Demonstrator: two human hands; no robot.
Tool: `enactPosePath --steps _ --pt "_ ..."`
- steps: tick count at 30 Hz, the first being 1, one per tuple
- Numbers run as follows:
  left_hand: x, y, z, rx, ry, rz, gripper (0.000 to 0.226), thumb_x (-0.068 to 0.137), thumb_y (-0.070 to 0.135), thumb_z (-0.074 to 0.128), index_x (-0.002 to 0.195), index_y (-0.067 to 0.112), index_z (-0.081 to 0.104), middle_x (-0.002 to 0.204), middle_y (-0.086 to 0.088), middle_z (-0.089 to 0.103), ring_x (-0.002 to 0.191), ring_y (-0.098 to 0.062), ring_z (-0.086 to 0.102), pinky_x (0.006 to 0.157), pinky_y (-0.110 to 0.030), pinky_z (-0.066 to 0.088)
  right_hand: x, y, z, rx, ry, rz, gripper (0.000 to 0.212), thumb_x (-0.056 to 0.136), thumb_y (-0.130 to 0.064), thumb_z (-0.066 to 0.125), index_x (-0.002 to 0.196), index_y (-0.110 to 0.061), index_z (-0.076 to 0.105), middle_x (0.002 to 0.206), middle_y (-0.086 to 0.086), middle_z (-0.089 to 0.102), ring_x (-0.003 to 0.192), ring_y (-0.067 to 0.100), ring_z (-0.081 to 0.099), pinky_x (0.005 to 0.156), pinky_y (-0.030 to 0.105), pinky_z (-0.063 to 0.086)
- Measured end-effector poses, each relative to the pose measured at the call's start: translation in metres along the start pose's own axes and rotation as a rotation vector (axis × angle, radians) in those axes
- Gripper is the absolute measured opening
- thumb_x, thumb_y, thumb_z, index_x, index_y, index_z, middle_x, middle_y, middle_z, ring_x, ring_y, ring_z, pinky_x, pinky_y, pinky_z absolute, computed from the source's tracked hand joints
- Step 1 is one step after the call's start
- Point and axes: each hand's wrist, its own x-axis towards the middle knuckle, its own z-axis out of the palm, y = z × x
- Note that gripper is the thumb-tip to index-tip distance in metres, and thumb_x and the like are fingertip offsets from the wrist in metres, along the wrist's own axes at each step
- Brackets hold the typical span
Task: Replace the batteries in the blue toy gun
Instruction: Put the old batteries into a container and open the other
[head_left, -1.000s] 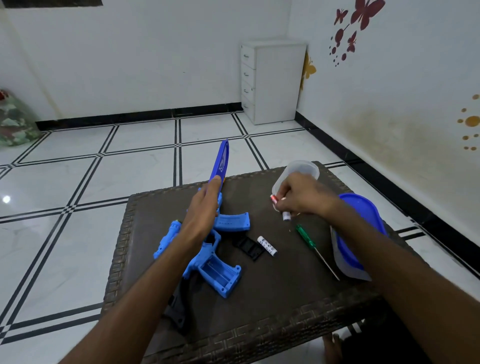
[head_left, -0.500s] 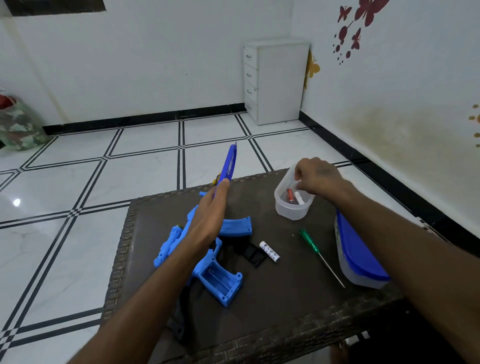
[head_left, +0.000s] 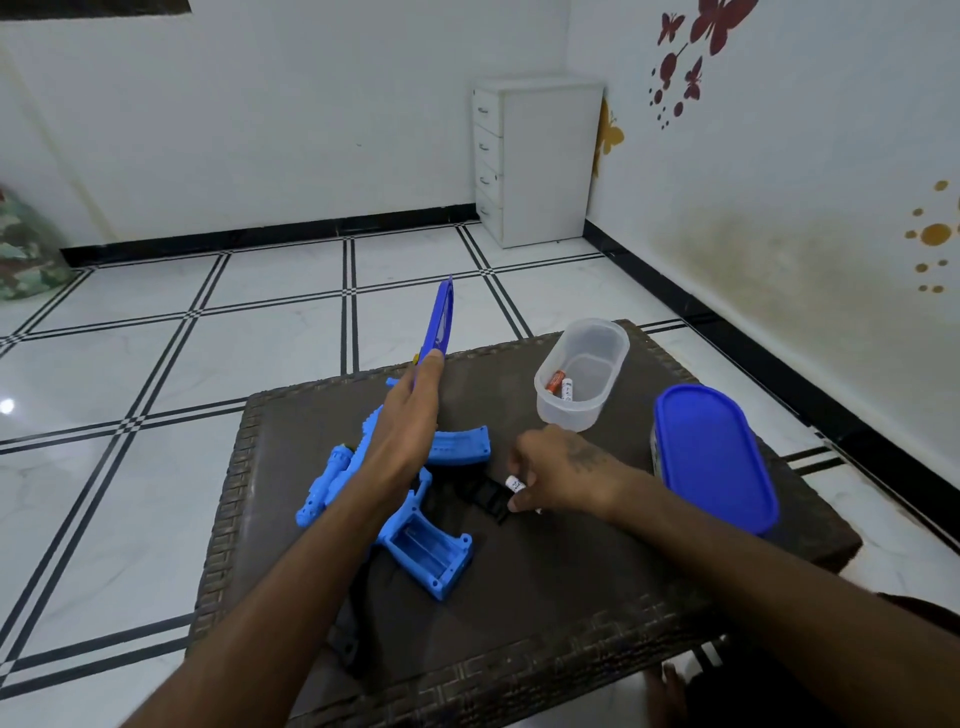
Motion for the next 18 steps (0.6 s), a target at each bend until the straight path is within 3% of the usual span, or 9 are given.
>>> enactPosePath --steps 4,7,9,12,15,18 --pt "0.000 -0.001 -0.002 -0.006 0.008 -0.003 0.029 0.097 0.055 0.035 0.106 0.035 0.054 0.099 0.010 0.054 0.107 -0.020 0.055 0.100 -0.046 0.046 0.002 0.004 -0.009 0.069 -0.005 0.025 0.022 0.079 -0.016 0.076 0.095 -0.018 0.062 0.089 -0.002 0.065 0.081 0.016 0.068 0.068 0.027 0.054" --pt "0.003 -0.005 -0.001 0.011 0.010 -0.007 0.040 0.097 0.057 0.035 0.124 0.032 0.051 0.110 0.005 0.055 0.112 -0.022 0.054 0.102 -0.045 0.045 0.002 0.012 -0.030 0.146 0.076 0.073 0.015 0.084 -0.024 0.072 0.096 -0.018 0.065 0.076 -0.005 0.066 0.068 0.012 0.068 0.058 0.021 0.052" --pt "0.006 -0.006 0.001 0.026 -0.003 -0.003 0.047 0.096 0.058 0.035 0.129 0.029 0.050 0.110 0.004 0.057 0.109 -0.018 0.055 0.100 -0.040 0.045 0.007 0.024 -0.050 0.140 0.230 0.142 0.021 0.082 -0.028 0.072 0.101 -0.022 0.064 0.089 -0.003 0.067 0.078 0.012 0.064 0.057 0.021 0.046" --pt "0.009 -0.005 0.008 0.054 0.004 -0.009 0.036 0.096 0.057 0.035 0.108 0.030 0.056 0.091 0.001 0.054 0.087 -0.015 0.053 0.087 -0.038 0.046 0.029 0.046 -0.077 0.078 0.427 0.241 0.031 0.076 -0.030 0.074 0.104 -0.025 0.061 0.111 0.002 0.064 0.096 0.019 0.060 0.073 0.030 0.050" --pt "0.012 -0.004 0.018 0.089 0.010 0.005 0.043 0.095 0.059 0.036 0.125 0.032 0.050 0.098 0.006 0.056 0.095 -0.014 0.056 0.090 -0.036 0.048 0.049 0.063 -0.089 0.029 0.418 0.349 0.036 0.079 -0.024 0.074 0.111 -0.020 0.059 0.118 0.006 0.061 0.096 0.022 0.056 0.074 0.032 0.044" --pt "0.013 0.001 0.030 0.189 -0.011 0.083 0.035 0.096 0.056 0.036 0.119 0.034 0.051 0.096 0.008 0.056 0.082 -0.003 0.052 0.069 -0.020 0.041 0.062 0.082 -0.088 0.029 0.415 0.394 0.034 0.081 -0.020 0.072 0.112 -0.017 0.060 0.118 0.008 0.061 0.101 0.025 0.057 0.075 0.030 0.041"
